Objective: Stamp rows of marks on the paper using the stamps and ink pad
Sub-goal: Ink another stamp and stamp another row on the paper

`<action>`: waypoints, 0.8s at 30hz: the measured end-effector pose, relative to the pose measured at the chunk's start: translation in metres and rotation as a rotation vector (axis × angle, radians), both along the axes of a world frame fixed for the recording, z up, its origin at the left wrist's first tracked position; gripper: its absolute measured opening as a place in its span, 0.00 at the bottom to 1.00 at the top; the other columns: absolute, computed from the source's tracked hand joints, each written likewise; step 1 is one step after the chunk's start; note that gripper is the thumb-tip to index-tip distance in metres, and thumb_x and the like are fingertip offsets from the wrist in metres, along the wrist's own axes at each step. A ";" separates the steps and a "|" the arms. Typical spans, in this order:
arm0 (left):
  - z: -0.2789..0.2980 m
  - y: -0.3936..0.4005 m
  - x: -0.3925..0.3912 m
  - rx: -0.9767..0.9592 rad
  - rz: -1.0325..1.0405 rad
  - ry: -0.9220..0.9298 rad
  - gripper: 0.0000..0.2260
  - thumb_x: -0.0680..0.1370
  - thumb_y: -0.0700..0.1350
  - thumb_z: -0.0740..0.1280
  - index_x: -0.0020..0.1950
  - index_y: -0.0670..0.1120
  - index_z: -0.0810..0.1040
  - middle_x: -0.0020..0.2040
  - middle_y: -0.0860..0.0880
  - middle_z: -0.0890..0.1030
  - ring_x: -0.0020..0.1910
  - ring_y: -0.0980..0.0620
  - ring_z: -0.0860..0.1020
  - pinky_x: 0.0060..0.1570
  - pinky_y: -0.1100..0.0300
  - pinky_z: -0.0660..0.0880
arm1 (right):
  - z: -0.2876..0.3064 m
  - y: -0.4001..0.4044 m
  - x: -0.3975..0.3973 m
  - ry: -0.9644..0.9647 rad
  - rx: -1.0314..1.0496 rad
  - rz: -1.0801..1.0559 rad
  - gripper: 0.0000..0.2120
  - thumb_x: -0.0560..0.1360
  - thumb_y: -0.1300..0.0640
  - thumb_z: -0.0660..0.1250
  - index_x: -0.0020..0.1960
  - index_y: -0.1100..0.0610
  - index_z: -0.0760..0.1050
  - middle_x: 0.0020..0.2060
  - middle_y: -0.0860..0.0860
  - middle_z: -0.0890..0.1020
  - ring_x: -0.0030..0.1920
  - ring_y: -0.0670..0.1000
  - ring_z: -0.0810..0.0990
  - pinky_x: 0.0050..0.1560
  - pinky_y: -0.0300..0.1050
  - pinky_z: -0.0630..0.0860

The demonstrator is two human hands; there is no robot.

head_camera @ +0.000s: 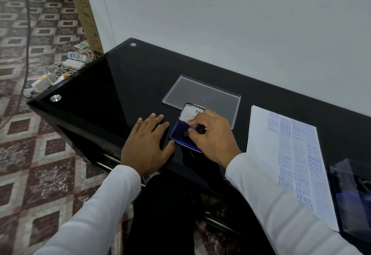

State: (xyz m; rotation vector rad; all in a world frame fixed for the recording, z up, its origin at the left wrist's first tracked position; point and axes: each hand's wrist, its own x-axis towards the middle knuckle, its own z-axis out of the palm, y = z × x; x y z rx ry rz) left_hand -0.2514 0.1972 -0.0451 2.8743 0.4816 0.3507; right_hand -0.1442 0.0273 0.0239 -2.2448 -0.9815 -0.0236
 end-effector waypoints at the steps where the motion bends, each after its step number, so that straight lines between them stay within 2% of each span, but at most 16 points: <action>1: 0.000 0.000 0.000 0.000 0.000 -0.004 0.32 0.76 0.67 0.50 0.75 0.52 0.70 0.78 0.50 0.66 0.79 0.50 0.59 0.79 0.47 0.51 | 0.000 0.000 0.001 -0.006 0.005 -0.006 0.10 0.74 0.58 0.73 0.55 0.55 0.84 0.49 0.49 0.81 0.50 0.48 0.79 0.53 0.41 0.77; 4: 0.000 0.000 0.000 -0.008 0.000 -0.016 0.32 0.76 0.66 0.51 0.74 0.52 0.71 0.77 0.50 0.67 0.79 0.50 0.60 0.79 0.47 0.52 | -0.001 0.002 0.002 -0.030 0.001 -0.016 0.12 0.77 0.57 0.70 0.60 0.54 0.82 0.53 0.50 0.82 0.53 0.50 0.80 0.58 0.46 0.77; 8: 0.001 0.000 0.000 -0.003 0.003 -0.001 0.33 0.76 0.67 0.49 0.75 0.53 0.70 0.78 0.51 0.66 0.79 0.51 0.59 0.79 0.47 0.52 | 0.000 0.004 0.002 -0.052 -0.015 -0.008 0.12 0.78 0.58 0.69 0.62 0.55 0.81 0.54 0.52 0.83 0.55 0.50 0.80 0.60 0.47 0.77; 12: 0.000 0.000 0.001 -0.005 0.001 0.006 0.34 0.76 0.67 0.49 0.76 0.53 0.69 0.79 0.51 0.65 0.79 0.51 0.58 0.79 0.47 0.50 | 0.002 0.002 0.001 -0.015 0.009 -0.021 0.12 0.76 0.58 0.72 0.59 0.55 0.83 0.53 0.50 0.83 0.53 0.48 0.80 0.58 0.42 0.76; 17: -0.001 0.001 0.001 0.004 0.006 0.013 0.32 0.76 0.67 0.50 0.76 0.54 0.69 0.79 0.51 0.65 0.80 0.51 0.57 0.79 0.49 0.48 | 0.006 -0.002 0.000 0.017 0.017 -0.002 0.10 0.73 0.58 0.75 0.53 0.56 0.84 0.48 0.48 0.82 0.48 0.45 0.79 0.51 0.36 0.76; 24: 0.000 0.000 0.001 -0.006 0.007 0.011 0.33 0.76 0.67 0.49 0.76 0.54 0.69 0.79 0.52 0.65 0.80 0.52 0.57 0.79 0.48 0.49 | 0.000 0.001 0.001 -0.016 0.004 -0.021 0.11 0.76 0.57 0.72 0.58 0.55 0.83 0.52 0.48 0.83 0.50 0.43 0.78 0.54 0.36 0.75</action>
